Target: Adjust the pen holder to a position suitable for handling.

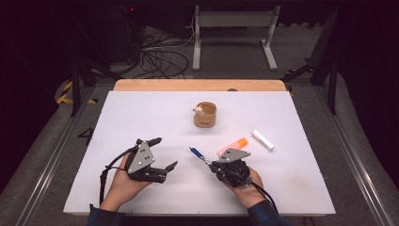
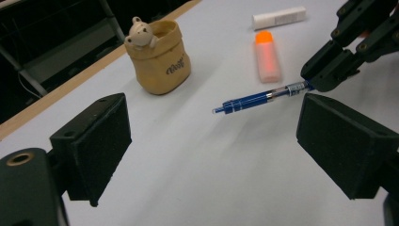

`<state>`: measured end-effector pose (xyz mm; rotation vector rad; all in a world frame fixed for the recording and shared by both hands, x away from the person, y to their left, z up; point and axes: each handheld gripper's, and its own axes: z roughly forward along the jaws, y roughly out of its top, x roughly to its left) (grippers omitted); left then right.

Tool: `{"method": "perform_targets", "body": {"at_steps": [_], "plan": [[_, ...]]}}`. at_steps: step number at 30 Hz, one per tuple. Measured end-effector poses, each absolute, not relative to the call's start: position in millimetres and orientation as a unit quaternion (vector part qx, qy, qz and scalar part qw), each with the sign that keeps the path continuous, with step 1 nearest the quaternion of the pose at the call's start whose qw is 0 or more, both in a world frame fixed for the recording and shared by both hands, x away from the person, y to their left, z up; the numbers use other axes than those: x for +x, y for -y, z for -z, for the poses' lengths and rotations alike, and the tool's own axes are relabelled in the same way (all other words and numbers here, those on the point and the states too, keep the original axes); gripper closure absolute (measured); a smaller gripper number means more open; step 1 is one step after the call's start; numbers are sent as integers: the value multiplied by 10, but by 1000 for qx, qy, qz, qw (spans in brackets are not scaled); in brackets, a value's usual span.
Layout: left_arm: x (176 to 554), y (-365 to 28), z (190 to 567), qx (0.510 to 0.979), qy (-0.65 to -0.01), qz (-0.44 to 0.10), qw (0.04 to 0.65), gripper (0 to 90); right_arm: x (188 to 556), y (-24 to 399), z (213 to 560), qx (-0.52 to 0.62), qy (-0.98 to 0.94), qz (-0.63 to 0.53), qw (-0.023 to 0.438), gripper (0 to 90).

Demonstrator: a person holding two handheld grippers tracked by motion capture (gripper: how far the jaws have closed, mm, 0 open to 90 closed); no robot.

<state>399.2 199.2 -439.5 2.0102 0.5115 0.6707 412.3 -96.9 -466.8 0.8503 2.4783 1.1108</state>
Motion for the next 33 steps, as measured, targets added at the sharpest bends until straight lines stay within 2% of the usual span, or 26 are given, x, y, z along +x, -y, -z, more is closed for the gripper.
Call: {"method": "perform_targets", "body": {"at_steps": [10,16,29,33], "plan": [[3971,-1826,4497,844,-170,-281,423,143,4081,906,4600,277,-869,-388,131,804],[3940,-1702,4562,863,-136,-283,396,195,4054,883,4566,268,-874,-384,126,804],[3876,-1540,4629,867,-97,-315,374,245,4029,847,4539,257,-879,-383,118,804],[3841,-1469,4644,864,-80,-332,370,291,4013,824,4531,255,-880,-383,114,804]]}}
